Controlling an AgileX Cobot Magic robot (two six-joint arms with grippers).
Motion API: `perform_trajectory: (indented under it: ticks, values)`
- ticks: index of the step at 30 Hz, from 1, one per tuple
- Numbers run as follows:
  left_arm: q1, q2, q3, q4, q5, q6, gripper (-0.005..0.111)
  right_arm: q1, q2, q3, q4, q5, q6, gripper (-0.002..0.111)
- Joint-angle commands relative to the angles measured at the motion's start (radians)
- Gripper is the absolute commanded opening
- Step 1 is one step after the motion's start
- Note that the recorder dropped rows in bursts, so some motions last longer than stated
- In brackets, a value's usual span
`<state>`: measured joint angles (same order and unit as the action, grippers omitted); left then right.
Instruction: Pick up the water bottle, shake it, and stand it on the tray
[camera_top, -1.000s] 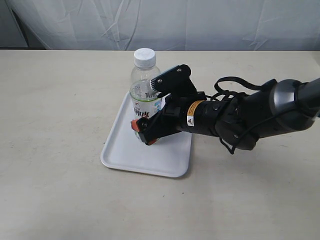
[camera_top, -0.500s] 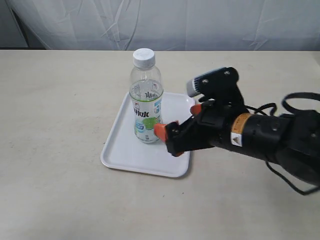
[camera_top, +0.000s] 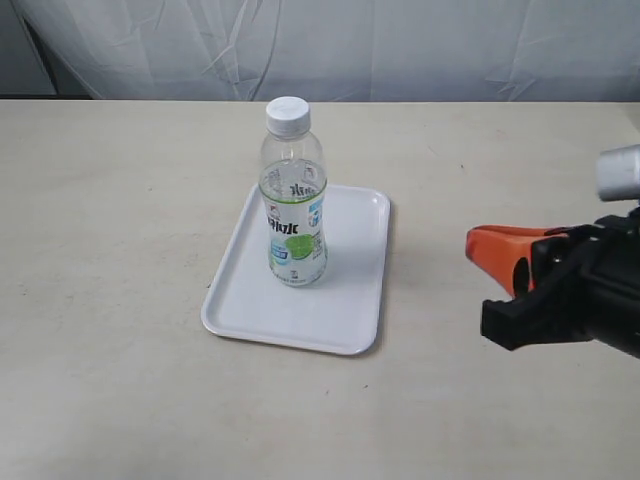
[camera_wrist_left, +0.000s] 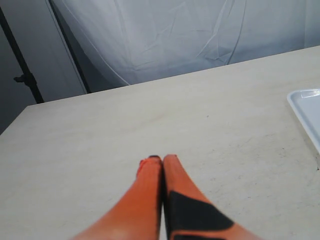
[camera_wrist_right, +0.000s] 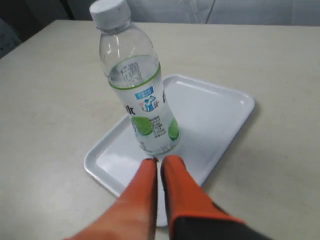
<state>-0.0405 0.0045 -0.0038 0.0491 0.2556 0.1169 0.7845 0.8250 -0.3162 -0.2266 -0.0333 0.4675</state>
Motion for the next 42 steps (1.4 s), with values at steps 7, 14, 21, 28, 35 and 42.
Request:
perform_trajectory:
  ticks: [7,14,21,28,35,42]
  values:
    - [0.0,-0.005,0.004,-0.002,-0.01,-0.003,0.0,-0.013,-0.233,0.004,0.0,0.041,0.002,0.007]
    - [0.0,-0.005,0.004,-0.002,-0.01,-0.003,0.0,-0.448,-0.526,0.153,0.144,0.109,-0.002,0.007]
    - [0.0,-0.005,0.004,-0.002,-0.01,-0.003,0.0,-0.667,-0.69,0.252,0.097,0.109,-0.057,0.007]
    - [0.0,-0.005,0.004,-0.002,-0.01,-0.003,0.0,-0.785,-0.775,0.264,0.128,0.136,-0.057,0.007]
    - [0.0,-0.005,0.004,-0.002,-0.01,-0.003,0.0,-0.794,-0.825,0.264,0.128,0.118,-0.057,0.007]
    - [0.0,-0.005,0.004,-0.002,-0.01,-0.003,0.0,-0.794,-0.825,0.264,0.128,0.115,-0.057,0.007]
